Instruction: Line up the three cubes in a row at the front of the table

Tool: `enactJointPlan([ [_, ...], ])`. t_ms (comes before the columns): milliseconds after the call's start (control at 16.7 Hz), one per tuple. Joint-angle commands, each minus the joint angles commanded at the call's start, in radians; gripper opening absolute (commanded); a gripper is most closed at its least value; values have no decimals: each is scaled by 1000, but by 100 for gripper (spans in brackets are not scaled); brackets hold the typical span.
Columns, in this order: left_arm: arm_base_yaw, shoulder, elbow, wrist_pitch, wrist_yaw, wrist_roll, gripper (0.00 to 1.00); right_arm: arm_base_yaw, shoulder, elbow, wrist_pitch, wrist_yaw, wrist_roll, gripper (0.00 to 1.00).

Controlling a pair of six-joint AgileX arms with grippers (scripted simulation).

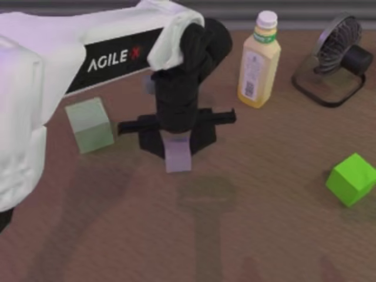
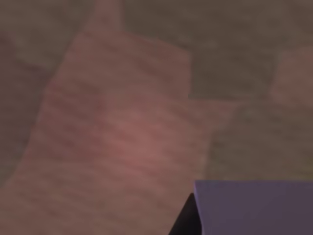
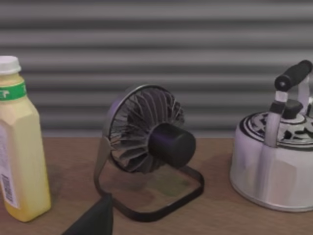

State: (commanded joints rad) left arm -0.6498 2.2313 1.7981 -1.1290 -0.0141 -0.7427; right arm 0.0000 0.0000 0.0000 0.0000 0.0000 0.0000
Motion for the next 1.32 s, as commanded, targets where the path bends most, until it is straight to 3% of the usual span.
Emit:
enactJointPlan([
  [240,-201,87,178,-95,-1,-138,0,0,0,0,0,0,0,100],
  [420,-301,125,272,-140,-2,-210,0,0,0,0,0,0,0,100],
  [840,-314,129,268,-127,-2,-219,0,0,0,0,0,0,0,100],
  [1320,-319,173,82,101,-2,-225,0,0,0,0,0,0,0,100],
])
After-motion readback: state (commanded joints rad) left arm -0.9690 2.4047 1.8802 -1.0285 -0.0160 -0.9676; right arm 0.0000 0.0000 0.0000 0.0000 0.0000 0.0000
